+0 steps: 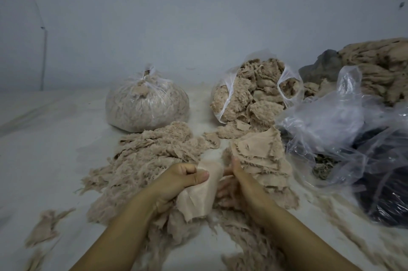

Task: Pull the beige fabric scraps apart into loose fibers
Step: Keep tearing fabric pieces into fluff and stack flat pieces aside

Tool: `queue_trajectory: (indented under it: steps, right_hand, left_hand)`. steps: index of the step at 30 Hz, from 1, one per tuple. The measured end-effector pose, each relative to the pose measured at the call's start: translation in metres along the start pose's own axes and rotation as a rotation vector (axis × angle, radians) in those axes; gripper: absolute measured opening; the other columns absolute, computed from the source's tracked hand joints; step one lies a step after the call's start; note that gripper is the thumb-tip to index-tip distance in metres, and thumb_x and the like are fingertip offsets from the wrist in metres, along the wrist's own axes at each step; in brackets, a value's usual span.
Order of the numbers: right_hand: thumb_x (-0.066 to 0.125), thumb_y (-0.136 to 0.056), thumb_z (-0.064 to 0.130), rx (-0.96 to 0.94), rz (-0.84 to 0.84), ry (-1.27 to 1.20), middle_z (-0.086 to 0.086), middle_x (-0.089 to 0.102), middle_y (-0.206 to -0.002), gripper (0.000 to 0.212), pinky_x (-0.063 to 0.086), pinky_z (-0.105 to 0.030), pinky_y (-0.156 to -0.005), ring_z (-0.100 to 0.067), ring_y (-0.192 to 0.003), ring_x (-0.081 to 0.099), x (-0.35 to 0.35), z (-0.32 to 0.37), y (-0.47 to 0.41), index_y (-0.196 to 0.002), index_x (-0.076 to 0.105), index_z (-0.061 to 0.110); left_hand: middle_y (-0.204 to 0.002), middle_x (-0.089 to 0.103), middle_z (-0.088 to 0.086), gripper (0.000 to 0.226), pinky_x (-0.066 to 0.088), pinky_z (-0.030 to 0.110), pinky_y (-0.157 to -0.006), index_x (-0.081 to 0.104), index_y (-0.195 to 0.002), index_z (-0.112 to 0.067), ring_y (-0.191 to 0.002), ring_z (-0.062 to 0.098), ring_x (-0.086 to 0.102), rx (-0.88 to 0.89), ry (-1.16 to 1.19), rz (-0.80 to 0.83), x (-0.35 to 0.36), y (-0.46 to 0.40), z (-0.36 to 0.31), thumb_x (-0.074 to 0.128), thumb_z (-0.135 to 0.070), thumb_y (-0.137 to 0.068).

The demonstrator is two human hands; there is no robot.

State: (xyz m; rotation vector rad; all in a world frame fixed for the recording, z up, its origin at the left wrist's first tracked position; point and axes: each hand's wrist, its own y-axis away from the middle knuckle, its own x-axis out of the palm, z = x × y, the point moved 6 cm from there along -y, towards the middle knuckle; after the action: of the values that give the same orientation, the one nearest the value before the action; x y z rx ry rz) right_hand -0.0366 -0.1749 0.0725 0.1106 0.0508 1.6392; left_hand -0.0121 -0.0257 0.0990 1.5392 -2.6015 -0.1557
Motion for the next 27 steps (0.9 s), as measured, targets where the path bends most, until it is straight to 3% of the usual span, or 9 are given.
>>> queue_trajectory:
  steps: [2,5,10,13,16,19,21,24,27]
  right_hand:
    - [0.055,-0.091,0.048,-0.056,-0.011,-0.032,-0.002,0.056,-0.054,0.039,0.040,-0.022,-0.041,-0.012,-0.044,0.051,0.002,-0.001,-0.002,-0.072,0.058,0.015]
    - [0.055,-0.095,0.029,-0.100,-0.231,0.057,0.004,0.039,-0.051,0.033,0.027,-0.024,-0.045,-0.007,-0.041,0.032,-0.026,-0.006,-0.004,-0.065,0.044,0.020]
    - [0.046,-0.076,0.075,0.000,-0.044,0.447,0.006,0.057,-0.049,0.057,0.039,-0.018,-0.051,-0.005,-0.042,0.048,-0.027,-0.008,0.007,-0.055,0.061,0.023]
    - [0.036,-0.072,0.080,-0.068,-0.152,0.249,0.006,0.071,-0.077,0.068,0.052,-0.029,-0.075,-0.006,-0.074,0.065,-0.021,0.013,0.003,-0.079,0.071,0.022]
    - [0.060,-0.082,0.054,0.011,0.034,-0.053,-0.010,0.074,-0.092,0.045,0.056,-0.035,-0.078,-0.021,-0.085,0.070,0.003,0.019,-0.002,-0.090,0.074,0.012]
    - [0.065,-0.089,0.021,-0.026,-0.083,-0.327,-0.023,0.071,-0.096,0.026,0.056,-0.042,-0.083,-0.031,-0.085,0.067,0.002,0.019,-0.006,-0.096,0.066,-0.004]
    - [0.062,-0.091,0.017,-0.148,-0.217,-0.271,-0.015,0.066,-0.075,0.017,0.053,-0.031,-0.064,-0.025,-0.067,0.059,-0.007,0.026,-0.008,-0.082,0.060,0.003]
    - [0.062,-0.092,0.021,-0.307,-0.366,-0.059,-0.010,0.050,-0.063,0.027,0.035,-0.031,-0.055,-0.021,-0.060,0.043,-0.020,0.041,-0.009,-0.067,0.056,0.012]
    - [0.064,-0.090,0.025,-0.339,-0.438,0.007,-0.002,0.061,-0.062,0.026,0.040,-0.030,-0.056,-0.017,-0.059,0.053,-0.034,0.046,-0.012,-0.065,0.066,0.018]
  left_hand:
    - [-0.078,0.069,0.013,0.021,0.053,0.024,-0.058,0.074,-0.079,-0.006,-0.064,0.017,0.064,0.027,0.085,-0.014,0.002,-0.001,-0.002,0.070,-0.023,-0.067]
    - [-0.084,0.072,0.018,0.028,0.058,0.028,-0.060,0.070,-0.092,0.000,-0.067,0.022,0.069,0.084,0.342,-0.133,-0.020,-0.002,-0.008,0.063,-0.020,-0.072]
    - [-0.076,0.071,0.015,0.032,0.053,0.024,-0.050,0.067,-0.094,0.002,-0.059,0.018,0.067,0.025,0.202,-0.127,-0.025,0.000,-0.013,0.063,-0.021,-0.073]
    - [-0.068,0.068,0.008,0.023,0.050,0.020,-0.049,0.068,-0.082,-0.003,-0.055,0.013,0.062,-0.025,0.057,0.009,-0.002,-0.004,-0.010,0.066,-0.023,-0.071]
    - [-0.083,0.071,0.013,0.028,0.054,0.024,-0.061,0.071,-0.087,-0.005,-0.069,0.018,0.067,-0.024,-0.020,0.079,0.012,-0.009,-0.010,0.069,-0.028,-0.072]
    - [-0.100,0.072,0.014,0.038,0.055,0.031,-0.079,0.070,-0.101,-0.005,-0.090,0.025,0.069,-0.042,0.071,0.041,0.014,-0.013,-0.006,0.065,-0.034,-0.077]
    - [-0.107,0.071,0.013,0.040,0.053,0.034,-0.087,0.069,-0.108,-0.007,-0.097,0.025,0.068,-0.049,0.049,0.060,0.018,-0.012,0.000,0.065,-0.035,-0.079]
    - [-0.083,0.072,0.010,0.053,0.051,0.026,-0.061,0.066,-0.101,0.002,-0.067,0.017,0.065,-0.059,-0.094,0.008,0.020,-0.009,0.003,0.074,-0.037,-0.066]
    - [-0.069,0.068,0.004,0.051,0.046,0.022,-0.056,0.066,-0.094,0.007,-0.056,0.010,0.060,-0.040,-0.120,-0.127,0.007,-0.014,0.001,0.067,-0.040,-0.072]
